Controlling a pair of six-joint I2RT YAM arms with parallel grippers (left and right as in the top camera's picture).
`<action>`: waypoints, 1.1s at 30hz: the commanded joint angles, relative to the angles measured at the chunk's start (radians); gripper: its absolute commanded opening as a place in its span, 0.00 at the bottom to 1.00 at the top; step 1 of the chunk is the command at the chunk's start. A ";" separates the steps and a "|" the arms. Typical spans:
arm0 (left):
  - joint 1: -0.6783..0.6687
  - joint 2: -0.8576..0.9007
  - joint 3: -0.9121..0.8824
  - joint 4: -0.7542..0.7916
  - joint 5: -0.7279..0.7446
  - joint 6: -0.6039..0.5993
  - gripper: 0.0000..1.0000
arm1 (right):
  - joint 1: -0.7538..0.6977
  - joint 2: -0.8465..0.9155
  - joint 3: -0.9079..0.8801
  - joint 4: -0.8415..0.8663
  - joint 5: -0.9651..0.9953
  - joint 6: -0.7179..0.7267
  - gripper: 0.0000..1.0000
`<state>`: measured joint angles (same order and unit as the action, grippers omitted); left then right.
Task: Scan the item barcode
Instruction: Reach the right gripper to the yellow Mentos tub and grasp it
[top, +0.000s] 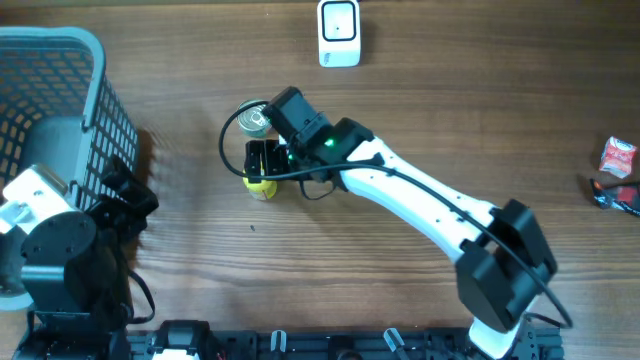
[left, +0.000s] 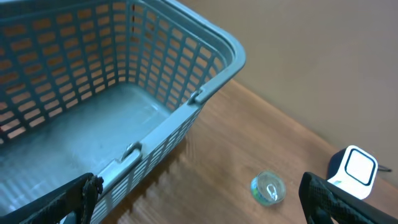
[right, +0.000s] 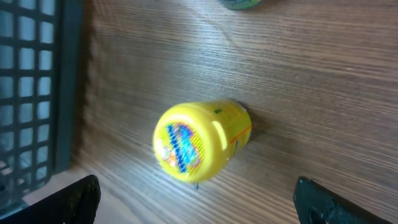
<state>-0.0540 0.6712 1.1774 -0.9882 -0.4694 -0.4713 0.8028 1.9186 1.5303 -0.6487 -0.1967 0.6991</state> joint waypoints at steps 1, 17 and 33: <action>0.000 0.000 0.001 -0.009 0.016 -0.016 1.00 | 0.019 0.103 0.010 0.024 0.012 0.038 1.00; 0.000 0.000 0.001 -0.031 0.057 -0.016 1.00 | 0.052 0.182 0.011 0.150 0.043 0.033 0.90; 0.000 0.000 0.001 -0.039 0.058 -0.016 1.00 | 0.050 0.202 0.010 0.007 0.156 -0.384 0.57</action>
<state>-0.0540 0.6712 1.1778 -1.0283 -0.4210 -0.4774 0.8551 2.0819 1.5558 -0.6113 -0.1066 0.4953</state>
